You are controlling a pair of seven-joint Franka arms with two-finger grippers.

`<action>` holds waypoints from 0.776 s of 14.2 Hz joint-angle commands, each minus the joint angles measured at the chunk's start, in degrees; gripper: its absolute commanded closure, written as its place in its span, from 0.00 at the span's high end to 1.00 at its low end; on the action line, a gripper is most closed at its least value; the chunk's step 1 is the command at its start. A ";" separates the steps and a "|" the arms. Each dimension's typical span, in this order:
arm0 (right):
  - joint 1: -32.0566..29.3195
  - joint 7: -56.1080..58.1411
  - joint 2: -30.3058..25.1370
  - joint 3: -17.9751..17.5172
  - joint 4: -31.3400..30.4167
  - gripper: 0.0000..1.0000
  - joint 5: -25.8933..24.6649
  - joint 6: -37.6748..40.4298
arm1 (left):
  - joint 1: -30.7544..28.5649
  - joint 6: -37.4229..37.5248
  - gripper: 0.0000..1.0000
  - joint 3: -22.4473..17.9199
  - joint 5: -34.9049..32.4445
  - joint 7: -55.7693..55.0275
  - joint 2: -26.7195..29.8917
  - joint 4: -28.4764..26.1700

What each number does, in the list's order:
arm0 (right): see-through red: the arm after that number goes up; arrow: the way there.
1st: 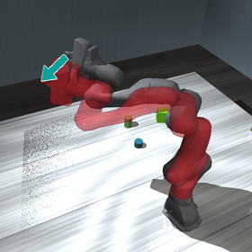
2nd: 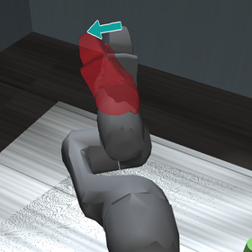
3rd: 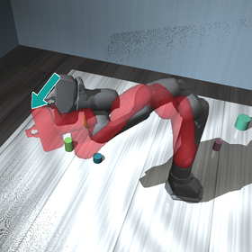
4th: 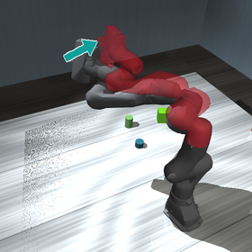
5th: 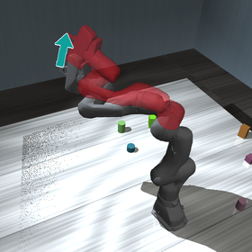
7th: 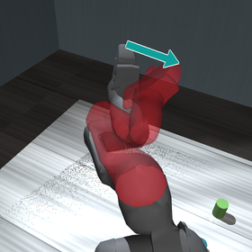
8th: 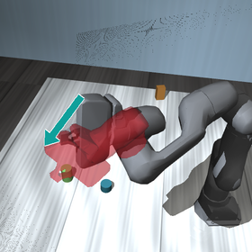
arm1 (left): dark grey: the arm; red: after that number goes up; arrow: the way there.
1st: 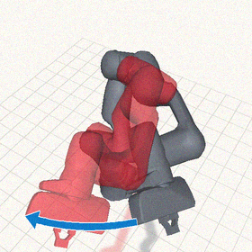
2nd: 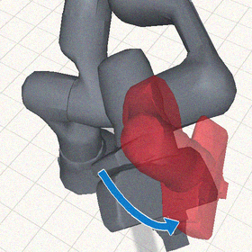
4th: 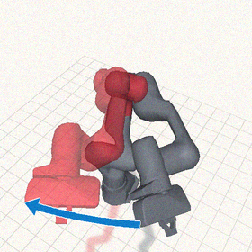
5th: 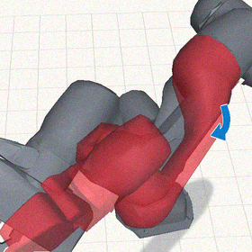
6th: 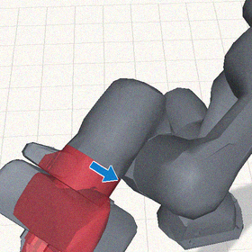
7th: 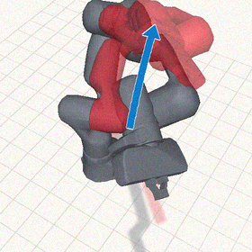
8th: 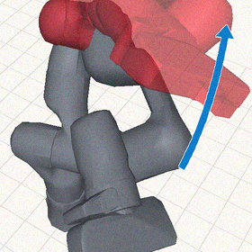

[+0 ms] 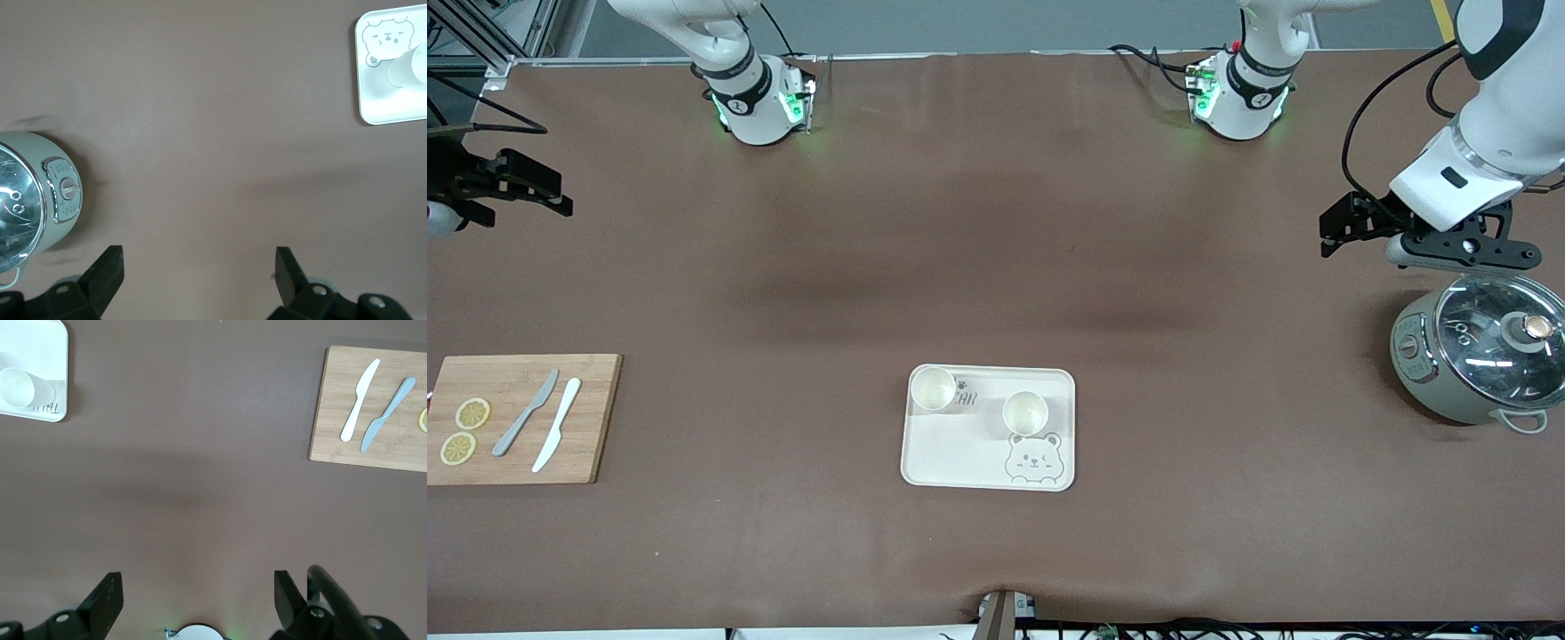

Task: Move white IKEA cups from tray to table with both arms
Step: 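Reach the left gripper over the white cup beside the bear print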

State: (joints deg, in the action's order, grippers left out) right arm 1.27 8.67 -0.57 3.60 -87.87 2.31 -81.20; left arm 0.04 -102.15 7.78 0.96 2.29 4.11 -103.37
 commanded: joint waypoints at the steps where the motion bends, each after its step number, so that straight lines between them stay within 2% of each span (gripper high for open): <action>1: -1.01 0.47 0.65 -0.52 0.60 1.00 0.85 0.43 | -0.22 1.16 1.00 0.21 -1.05 -0.45 0.38 0.62; 7: -1.09 0.64 0.92 -0.52 0.69 1.00 1.03 0.43 | 0.75 1.08 1.00 1.53 -1.76 -2.54 -0.67 2.45; 11: -1.01 0.64 1.01 -0.52 0.69 1.00 1.03 0.43 | 3.11 1.16 1.00 3.46 -2.63 -11.23 -9.27 10.62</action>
State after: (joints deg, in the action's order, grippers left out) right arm 1.25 8.67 0.06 3.62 -87.89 2.32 -81.21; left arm 1.54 -102.15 10.26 0.56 -4.54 0.84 -98.99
